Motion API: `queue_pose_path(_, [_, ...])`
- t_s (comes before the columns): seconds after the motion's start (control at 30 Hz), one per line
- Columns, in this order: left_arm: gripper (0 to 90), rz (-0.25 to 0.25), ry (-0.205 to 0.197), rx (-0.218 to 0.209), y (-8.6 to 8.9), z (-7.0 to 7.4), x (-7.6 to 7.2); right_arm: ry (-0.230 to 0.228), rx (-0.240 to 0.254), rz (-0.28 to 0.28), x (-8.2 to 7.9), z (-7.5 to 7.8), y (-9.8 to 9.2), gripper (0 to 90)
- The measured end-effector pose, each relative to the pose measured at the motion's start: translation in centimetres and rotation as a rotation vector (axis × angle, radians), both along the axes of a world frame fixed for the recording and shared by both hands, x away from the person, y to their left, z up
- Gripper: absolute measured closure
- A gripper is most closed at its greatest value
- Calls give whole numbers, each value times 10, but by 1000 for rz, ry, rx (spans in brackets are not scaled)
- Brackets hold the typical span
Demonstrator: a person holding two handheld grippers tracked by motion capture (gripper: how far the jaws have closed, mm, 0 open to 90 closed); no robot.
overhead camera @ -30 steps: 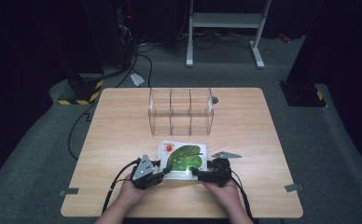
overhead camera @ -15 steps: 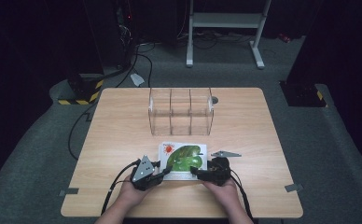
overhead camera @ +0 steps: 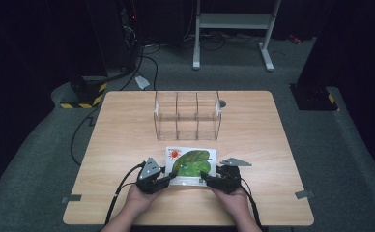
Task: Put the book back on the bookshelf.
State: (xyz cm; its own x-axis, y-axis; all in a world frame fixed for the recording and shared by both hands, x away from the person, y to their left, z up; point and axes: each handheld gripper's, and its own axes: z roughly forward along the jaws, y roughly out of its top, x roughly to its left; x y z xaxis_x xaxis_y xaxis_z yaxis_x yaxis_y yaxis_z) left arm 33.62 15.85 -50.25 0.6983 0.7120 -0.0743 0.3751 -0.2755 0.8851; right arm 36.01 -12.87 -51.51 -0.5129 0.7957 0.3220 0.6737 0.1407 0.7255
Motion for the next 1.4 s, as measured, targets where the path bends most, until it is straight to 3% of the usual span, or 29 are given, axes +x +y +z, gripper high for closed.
queue_pose_path(0.33, [660, 32, 18, -19, 2, -1, 0, -41, -1, -12, -6, 5, -3, 401])
queue_pose_path(0.6, [658, 56, 29, -35, 4, -3, 3, -105, -34, -23, -11, 7, 0, 447])
queue_pose_path(0.77, [657, 65, 28, -30, 4, -5, 4, -137, -31, -30, -14, 9, -1, 459])
queue_pose_path(0.93, [656, 73, 11, 6, 1, -9, 5, -181, -23, -39, -17, 14, -3, 473])
queue_pose_path(1.1, [649, 71, -12, 13, 1, -10, 7, -197, -34, -40, -19, 13, -3, 472])
queue_pose_path(1.4, [622, 68, -14, 37, -3, -14, 7, -232, -43, -43, -23, 14, -5, 472])
